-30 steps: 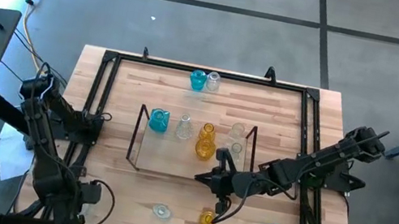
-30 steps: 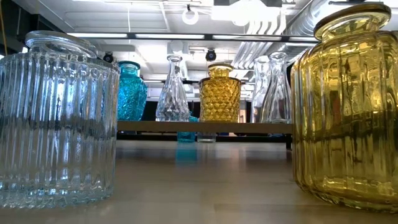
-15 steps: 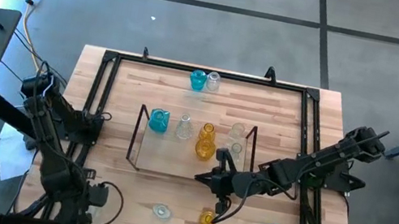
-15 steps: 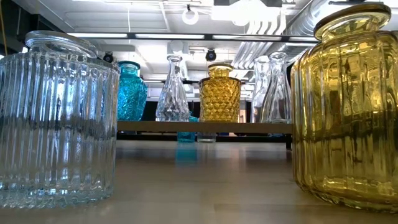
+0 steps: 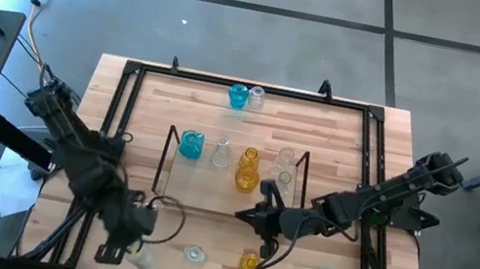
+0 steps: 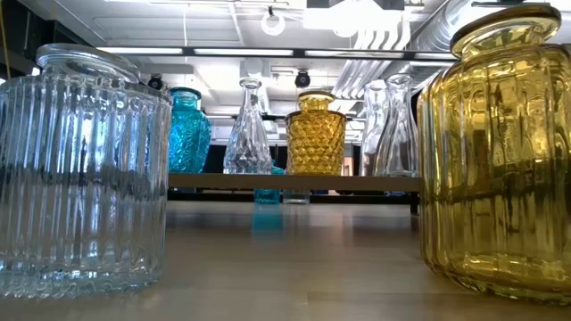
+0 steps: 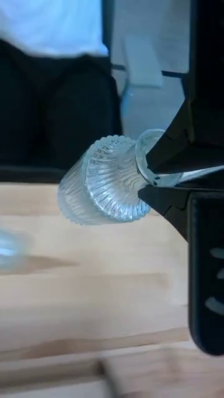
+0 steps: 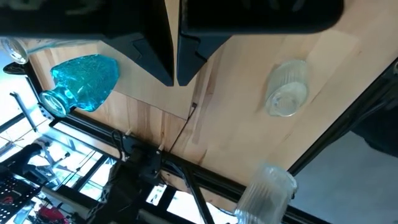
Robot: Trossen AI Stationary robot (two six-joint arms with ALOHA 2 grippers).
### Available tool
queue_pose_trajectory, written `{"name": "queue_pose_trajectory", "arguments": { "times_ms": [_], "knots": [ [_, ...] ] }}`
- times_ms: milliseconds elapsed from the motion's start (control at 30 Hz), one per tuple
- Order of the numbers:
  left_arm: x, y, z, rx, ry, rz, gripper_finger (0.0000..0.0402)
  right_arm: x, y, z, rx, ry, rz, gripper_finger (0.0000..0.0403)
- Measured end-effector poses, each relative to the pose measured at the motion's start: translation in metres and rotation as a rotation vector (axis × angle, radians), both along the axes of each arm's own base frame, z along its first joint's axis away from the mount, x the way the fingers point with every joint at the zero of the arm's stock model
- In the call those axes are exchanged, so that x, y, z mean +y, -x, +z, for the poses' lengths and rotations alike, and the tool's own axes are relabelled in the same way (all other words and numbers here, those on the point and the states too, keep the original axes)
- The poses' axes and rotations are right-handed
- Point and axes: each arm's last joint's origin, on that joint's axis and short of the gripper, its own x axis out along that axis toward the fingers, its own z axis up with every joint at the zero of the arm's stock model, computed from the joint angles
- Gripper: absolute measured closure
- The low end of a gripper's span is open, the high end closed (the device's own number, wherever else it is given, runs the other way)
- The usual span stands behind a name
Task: Sort vases onto shelf
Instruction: Put the bottom left transparent vase on the shelf
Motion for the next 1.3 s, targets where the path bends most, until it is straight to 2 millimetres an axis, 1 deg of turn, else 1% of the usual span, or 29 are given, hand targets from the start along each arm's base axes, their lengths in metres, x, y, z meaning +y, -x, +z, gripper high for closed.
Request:
{"name": "queue_pose_trajectory", "arguments": {
  "times_ms": [133, 267, 333, 500, 600, 700, 933, 1100, 1300],
  "knots": [
    [0.02, -0.02, 0.025, -0.12, 0.023, -0.014, 0.039, 0.003, 0.002, -0.001, 0.012, -0.001, 0.007, 0.0403],
    [0.046, -0.037, 0.039, -0.189, 0.014, 0.004, 0.039, 0.007, 0.005, -0.002, 0.017, 0.003, 0.022, 0.0403],
    [0.061, -0.042, 0.042, -0.194, -0.008, 0.015, 0.039, 0.01, 0.006, -0.002, 0.019, 0.004, 0.03, 0.0403],
    [0.097, -0.056, 0.042, -0.203, -0.054, 0.079, 0.0389, 0.012, 0.008, -0.002, 0.021, 0.012, 0.041, 0.0403],
    [0.117, -0.067, 0.037, -0.18, -0.08, 0.118, 0.0388, 0.012, 0.008, -0.002, 0.021, 0.014, 0.042, 0.0403],
    [0.132, -0.079, 0.025, -0.12, -0.105, 0.141, 0.0388, 0.012, 0.008, -0.002, 0.021, 0.012, 0.041, 0.0403],
    [0.159, -0.105, -0.002, -0.018, -0.128, 0.176, 0.0388, 0.012, 0.008, -0.002, 0.024, 0.006, 0.038, 0.0402],
    [0.174, -0.119, -0.019, 0.04, -0.139, 0.22, 0.0388, 0.012, 0.008, -0.002, 0.03, 0.006, 0.036, 0.0403],
    [0.186, -0.128, -0.031, 0.07, -0.143, 0.259, 0.0388, 0.012, 0.008, -0.002, 0.031, 0.007, 0.036, 0.0402]
  ]
}}
